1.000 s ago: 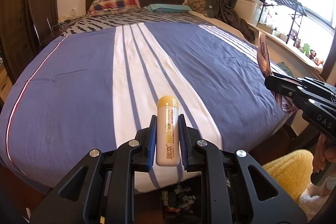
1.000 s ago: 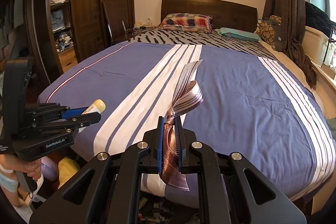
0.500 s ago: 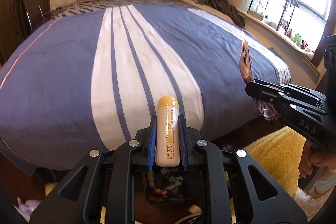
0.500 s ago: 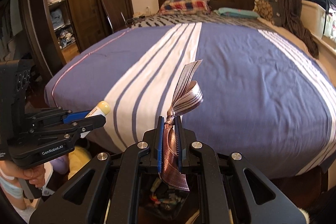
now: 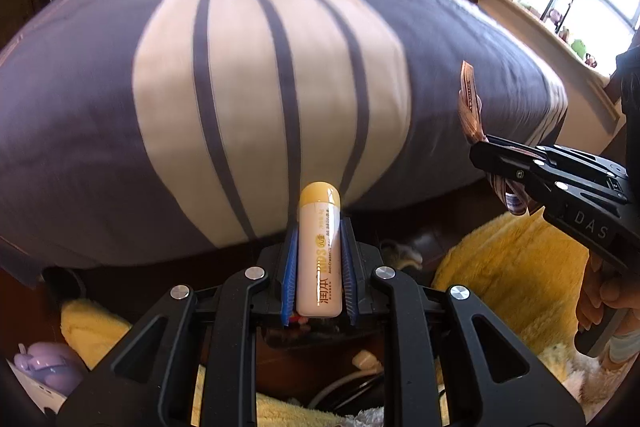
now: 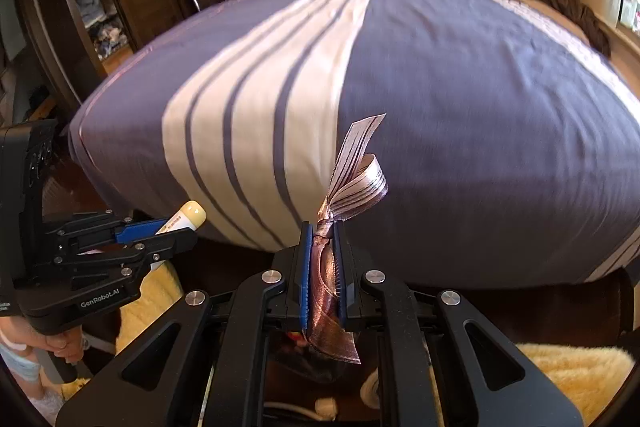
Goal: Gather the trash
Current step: 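Lower white tube and ribbon into the bin and open both tools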
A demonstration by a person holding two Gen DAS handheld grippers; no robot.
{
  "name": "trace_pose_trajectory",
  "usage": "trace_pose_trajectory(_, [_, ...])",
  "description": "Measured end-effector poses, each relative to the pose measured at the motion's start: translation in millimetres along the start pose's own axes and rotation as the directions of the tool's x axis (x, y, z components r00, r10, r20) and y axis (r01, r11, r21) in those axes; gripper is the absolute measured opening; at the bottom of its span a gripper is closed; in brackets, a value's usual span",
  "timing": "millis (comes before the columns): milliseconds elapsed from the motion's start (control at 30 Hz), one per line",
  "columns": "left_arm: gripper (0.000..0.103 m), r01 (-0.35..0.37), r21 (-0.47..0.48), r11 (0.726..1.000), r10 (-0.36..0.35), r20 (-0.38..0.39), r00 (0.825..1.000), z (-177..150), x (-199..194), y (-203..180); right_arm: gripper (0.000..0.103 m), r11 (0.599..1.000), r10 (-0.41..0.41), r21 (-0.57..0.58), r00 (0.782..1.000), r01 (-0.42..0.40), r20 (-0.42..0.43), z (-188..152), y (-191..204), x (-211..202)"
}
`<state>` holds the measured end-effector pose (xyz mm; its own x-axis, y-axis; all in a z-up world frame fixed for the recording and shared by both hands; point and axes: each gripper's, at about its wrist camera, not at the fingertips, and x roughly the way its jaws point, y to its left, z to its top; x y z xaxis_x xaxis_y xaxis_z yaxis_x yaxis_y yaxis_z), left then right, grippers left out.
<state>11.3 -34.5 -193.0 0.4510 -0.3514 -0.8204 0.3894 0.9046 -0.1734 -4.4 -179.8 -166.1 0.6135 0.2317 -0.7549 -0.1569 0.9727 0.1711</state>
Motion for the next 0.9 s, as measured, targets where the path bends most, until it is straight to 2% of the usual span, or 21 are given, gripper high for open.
trace_pose_trajectory(300, [0.018,0.008,-0.035,0.999,-0.012,-0.122,0.992,-27.0,48.3,13.6,0.011,1.000,-0.001,0.027,0.989,0.005,-0.146,-31.8,-5.5,48.5])
trace_pose_trajectory(567, [0.018,0.019,-0.080,0.997,-0.036,-0.216,0.976,-47.2,84.8,25.7,0.011,0.999,0.007,0.034,0.970,0.002,-0.241,-50.3,-3.4,76.9])
trace_pose_trajectory(667, [0.018,0.032,-0.095,0.995,-0.055,-0.252,0.966,-54.7,98.9,29.2,0.011,0.999,0.029,0.048,0.958,-0.016,-0.286,-56.1,-3.2,90.1])
trace_pose_trajectory(900, [0.018,0.056,-0.123,0.991,-0.094,-0.327,0.940,-63.9,125.6,30.1,0.011,0.994,0.092,0.097,0.913,-0.058,-0.397,-68.2,-1.9,124.6])
